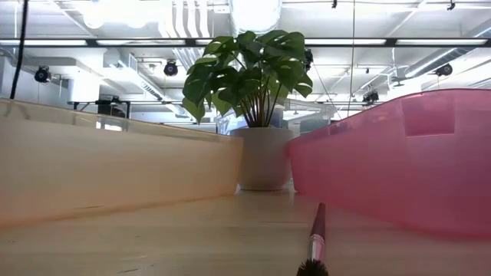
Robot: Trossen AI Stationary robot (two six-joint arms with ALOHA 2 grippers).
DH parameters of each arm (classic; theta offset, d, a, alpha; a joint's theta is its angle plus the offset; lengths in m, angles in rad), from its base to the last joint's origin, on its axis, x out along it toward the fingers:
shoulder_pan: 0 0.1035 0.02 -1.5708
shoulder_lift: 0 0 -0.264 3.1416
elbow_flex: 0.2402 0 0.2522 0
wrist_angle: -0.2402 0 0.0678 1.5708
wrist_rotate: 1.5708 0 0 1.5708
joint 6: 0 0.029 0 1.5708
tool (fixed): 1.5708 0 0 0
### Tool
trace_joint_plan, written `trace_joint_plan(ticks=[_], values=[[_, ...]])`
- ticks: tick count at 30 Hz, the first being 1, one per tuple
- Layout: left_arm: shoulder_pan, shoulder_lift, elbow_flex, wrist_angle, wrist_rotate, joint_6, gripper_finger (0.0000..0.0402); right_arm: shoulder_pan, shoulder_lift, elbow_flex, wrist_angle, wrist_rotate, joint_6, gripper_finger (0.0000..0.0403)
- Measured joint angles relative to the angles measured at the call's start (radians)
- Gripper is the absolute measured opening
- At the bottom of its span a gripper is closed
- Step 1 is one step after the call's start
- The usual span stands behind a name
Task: Pick & Place Paint Supplies
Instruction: Put the bottom pink scissor into the pink bin
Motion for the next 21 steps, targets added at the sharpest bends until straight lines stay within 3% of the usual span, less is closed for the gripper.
trace_joint_plan(ticks=[2, 5, 11, 18, 21], values=[[-0.054, -0.031, 0.000, -0.134, -0.064, -0.079, 0.0122, 0.000, -0.006, 0.000, 0.000, 0.007, -0.007, 0.0203], [-0.128, -0.067, -0.007, -0.184, -0.116, -0.150, 0.0122, 0.000, -0.009, 0.000, 0.000, 0.010, -0.023, 0.0203], [-0.201, -0.094, -0.120, -0.101, -0.124, -0.283, 0.0122, 0.000, -0.010, 0.000, 0.000, 0.032, -0.039, 0.0203], [-0.227, -0.099, -0.321, 0.138, -0.128, -0.307, 0.0122, 0.000, -0.009, 0.000, 0.003, 0.065, -0.060, 0.0203], [-0.232, -0.099, -0.398, 0.192, -0.180, -0.321, 0.0122, 0.000, -0.003, 0.000, 0.000, 0.065, -0.067, 0.0203]])
